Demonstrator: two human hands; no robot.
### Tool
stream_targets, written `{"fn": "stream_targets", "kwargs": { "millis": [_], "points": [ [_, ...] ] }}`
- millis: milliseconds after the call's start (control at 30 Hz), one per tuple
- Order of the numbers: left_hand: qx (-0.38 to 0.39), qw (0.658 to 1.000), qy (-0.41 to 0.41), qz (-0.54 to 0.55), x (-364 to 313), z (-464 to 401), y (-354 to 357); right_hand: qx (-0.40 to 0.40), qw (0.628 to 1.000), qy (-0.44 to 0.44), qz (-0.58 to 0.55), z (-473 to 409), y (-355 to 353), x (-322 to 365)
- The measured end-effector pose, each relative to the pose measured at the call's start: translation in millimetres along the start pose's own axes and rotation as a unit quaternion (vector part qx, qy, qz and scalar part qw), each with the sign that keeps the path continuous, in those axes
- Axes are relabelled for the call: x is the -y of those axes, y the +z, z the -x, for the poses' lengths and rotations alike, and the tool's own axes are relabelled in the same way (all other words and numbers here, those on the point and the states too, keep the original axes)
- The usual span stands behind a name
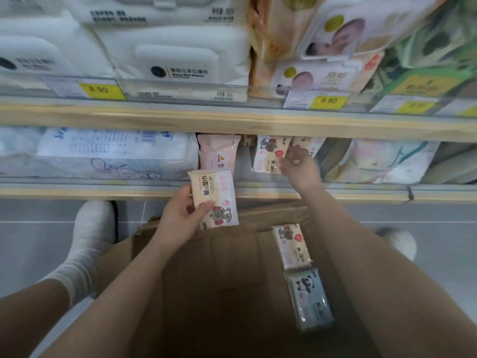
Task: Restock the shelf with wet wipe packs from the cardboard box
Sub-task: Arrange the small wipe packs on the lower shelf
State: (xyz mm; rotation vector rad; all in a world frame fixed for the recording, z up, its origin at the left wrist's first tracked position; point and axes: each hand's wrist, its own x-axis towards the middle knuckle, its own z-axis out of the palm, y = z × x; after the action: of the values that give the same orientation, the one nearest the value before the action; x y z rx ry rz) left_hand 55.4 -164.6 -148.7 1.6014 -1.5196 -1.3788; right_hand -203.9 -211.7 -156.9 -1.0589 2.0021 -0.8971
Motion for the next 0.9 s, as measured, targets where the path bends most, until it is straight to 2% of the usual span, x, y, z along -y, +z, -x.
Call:
{"fn": "stream_targets", "kwargs": {
  "millis": [67,167,233,433,500,567,633,733,900],
  "points": [
    [0.017,1.000,0.003,0.008,-7,1,5,0.024,0.999,-0.020,-0.026,18,-11,2],
    [0.050,0.998,0.029,0.029,-27,0,21,0.175,0.984,-0.026,-0.036,51,-26,9],
    [0.061,0.996,0.051,0.040,-43,-2,35,0.236,0.970,-0.035,-0.048,68,-31,11],
    [0.090,0.991,0.094,0.003,-65,-12,61,0.162,0.982,-0.070,-0.062,79,-58,11],
    [0.113,0.981,0.109,-0.111,-58,-11,55,0.130,0.987,-0.088,-0.042,72,-63,12],
    [0.137,0.931,0.136,-0.309,-40,-12,46,0.085,0.991,-0.100,-0.009,60,-62,12],
    [0.159,0.882,0.137,-0.422,-21,-10,40,0.064,0.993,-0.095,0.006,44,-54,12],
    [0.147,0.866,0.173,-0.445,7,-9,38,0.060,0.996,-0.066,0.014,20,-34,9],
    [0.110,0.862,0.221,-0.443,25,-12,37,0.037,0.991,0.008,0.130,-7,-8,-2]
  ]
}}
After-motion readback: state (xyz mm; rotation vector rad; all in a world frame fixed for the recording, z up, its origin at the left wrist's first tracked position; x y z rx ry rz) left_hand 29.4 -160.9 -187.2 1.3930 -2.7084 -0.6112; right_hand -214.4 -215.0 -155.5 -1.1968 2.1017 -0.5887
